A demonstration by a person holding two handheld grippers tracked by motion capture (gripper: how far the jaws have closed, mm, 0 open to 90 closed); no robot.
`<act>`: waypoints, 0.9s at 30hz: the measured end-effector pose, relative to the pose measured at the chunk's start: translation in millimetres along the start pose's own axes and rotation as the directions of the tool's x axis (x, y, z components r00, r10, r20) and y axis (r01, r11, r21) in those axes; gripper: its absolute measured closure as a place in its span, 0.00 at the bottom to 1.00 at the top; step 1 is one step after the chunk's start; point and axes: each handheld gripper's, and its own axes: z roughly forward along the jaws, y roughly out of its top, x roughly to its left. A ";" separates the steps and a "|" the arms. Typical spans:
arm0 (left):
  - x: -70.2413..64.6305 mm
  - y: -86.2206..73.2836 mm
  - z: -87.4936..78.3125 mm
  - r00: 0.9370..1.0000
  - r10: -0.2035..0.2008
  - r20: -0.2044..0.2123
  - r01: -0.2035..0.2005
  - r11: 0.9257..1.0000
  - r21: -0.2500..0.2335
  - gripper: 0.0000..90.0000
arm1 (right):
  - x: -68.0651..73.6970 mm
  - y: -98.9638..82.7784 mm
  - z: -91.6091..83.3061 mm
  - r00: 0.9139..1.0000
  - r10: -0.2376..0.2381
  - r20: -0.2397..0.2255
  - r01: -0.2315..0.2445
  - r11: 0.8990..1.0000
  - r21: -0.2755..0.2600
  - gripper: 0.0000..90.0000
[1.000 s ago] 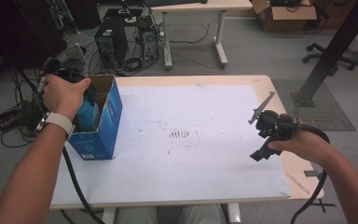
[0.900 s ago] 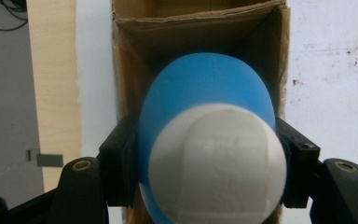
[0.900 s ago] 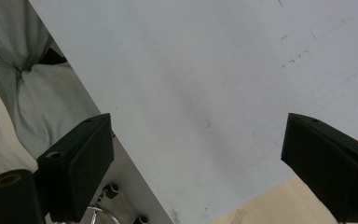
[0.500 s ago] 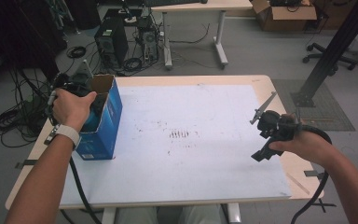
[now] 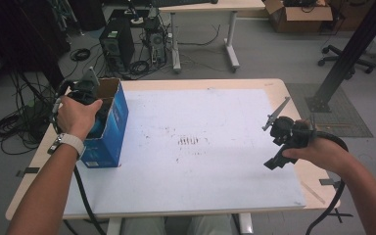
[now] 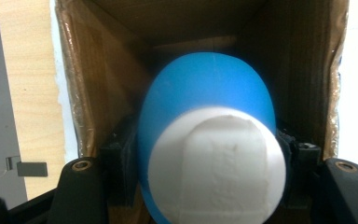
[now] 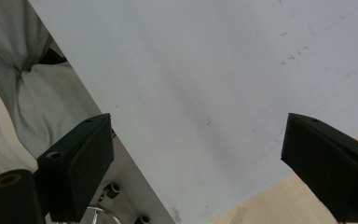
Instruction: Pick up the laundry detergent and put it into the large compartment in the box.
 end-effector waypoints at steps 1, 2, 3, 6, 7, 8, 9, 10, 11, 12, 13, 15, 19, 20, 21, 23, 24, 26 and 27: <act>0.1 0.4 0.2 1.000 0.002 0.002 -0.002 1.000 0.002 0.41 | 0.0 0.2 0.3 1.000 -0.001 0.001 0.001 1.000 0.001 0.10; 0.2 0.5 0.5 1.000 0.003 0.003 -0.003 1.000 -0.002 0.41 | 0.2 0.5 0.8 1.000 -0.002 0.000 0.002 1.000 0.002 0.10; 0.5 0.6 0.9 1.000 0.004 0.002 -0.004 1.000 -0.003 0.41 | 0.5 0.9 1.2 1.000 -0.004 -0.001 0.004 1.000 0.002 0.10; 2.2 1.0 1.1 1.000 -0.001 0.017 0.001 1.000 -0.004 0.41 | 0.9 1.2 1.6 1.000 -0.005 -0.002 0.005 1.000 0.002 0.10; 2.8 1.1 1.2 1.000 -0.002 0.025 0.002 1.000 -0.004 0.40 | 1.0 1.2 1.5 1.000 -0.004 -0.002 0.004 1.000 0.004 0.10; 3.3 1.1 1.1 1.000 -0.001 0.030 0.001 1.000 -0.008 0.38 | 0.9 1.1 1.4 1.000 -0.004 -0.004 0.004 1.000 0.003 0.10; 3.3 1.1 1.1 1.000 -0.001 0.030 0.001 1.000 -0.008 0.38 | 0.9 1.1 1.4 1.000 -0.004 -0.004 0.004 1.000 0.003 0.10; 3.2 1.0 2.1 1.000 0.010 0.030 -0.010 1.000 -0.005 0.37 | 0.8 1.0 1.2 1.000 -0.003 -0.003 0.003 1.000 0.004 0.10; 3.2 1.0 2.3 0.999 0.015 0.030 -0.015 1.000 -0.004 0.36 | 0.8 1.0 1.3 1.000 -0.003 -0.003 0.003 1.000 0.004 0.10; 3.2 1.0 2.3 0.999 0.016 0.033 -0.016 1.000 -0.005 0.35 | 0.7 1.1 1.4 1.000 -0.005 -0.003 0.005 1.000 0.004 0.10; 3.4 1.0 2.1 0.999 0.016 0.035 -0.016 1.000 -0.005 0.35 | 0.8 1.3 1.4 1.000 -0.005 -0.002 0.005 1.000 0.005 0.10; 4.5 0.7 0.9 0.999 0.010 0.032 -0.010 1.000 -0.013 0.32 | 1.5 1.9 1.2 1.000 -0.006 -0.003 0.006 1.000 0.007 0.10; 6.5 0.2 -3.1 0.999 0.013 0.038 -0.012 1.000 -0.020 0.31 | 2.4 2.5 0.8 1.000 -0.007 -0.003 0.007 1.000 0.004 0.10; 6.7 0.1 -4.7 0.999 0.012 0.036 -0.011 1.000 -0.024 0.30 | 2.7 2.6 0.6 1.000 -0.007 -0.003 0.007 1.000 0.004 0.10; 7.0 0.2 -6.7 0.999 0.011 0.035 -0.010 0.999 -0.030 0.28 | 3.0 2.8 0.2 1.000 -0.008 -0.002 0.008 1.000 0.005 0.10; 7.5 0.3 -11.6 0.999 0.008 0.049 -0.006 0.999 -0.039 0.26 | 3.6 2.9 -0.5 1.000 -0.010 -0.001 0.010 1.000 0.004 0.10; 7.6 0.4 -14.0 0.999 0.009 0.053 -0.006 0.999 -0.042 0.26 | 3.9 2.9 -0.9 1.000 -0.011 -0.001 0.011 1.000 0.003 0.10; 7.0 0.4 -19.4 0.999 0.011 0.039 -0.009 0.998 -0.055 0.25 | 4.5 2.6 -1.8 1.000 -0.009 0.000 0.009 1.000 0.004 0.10; 6.5 0.5 -21.9 0.999 0.013 0.042 -0.011 0.998 -0.057 0.25 | 4.9 2.4 -2.1 1.000 -0.009 0.000 0.009 1.000 0.002 0.10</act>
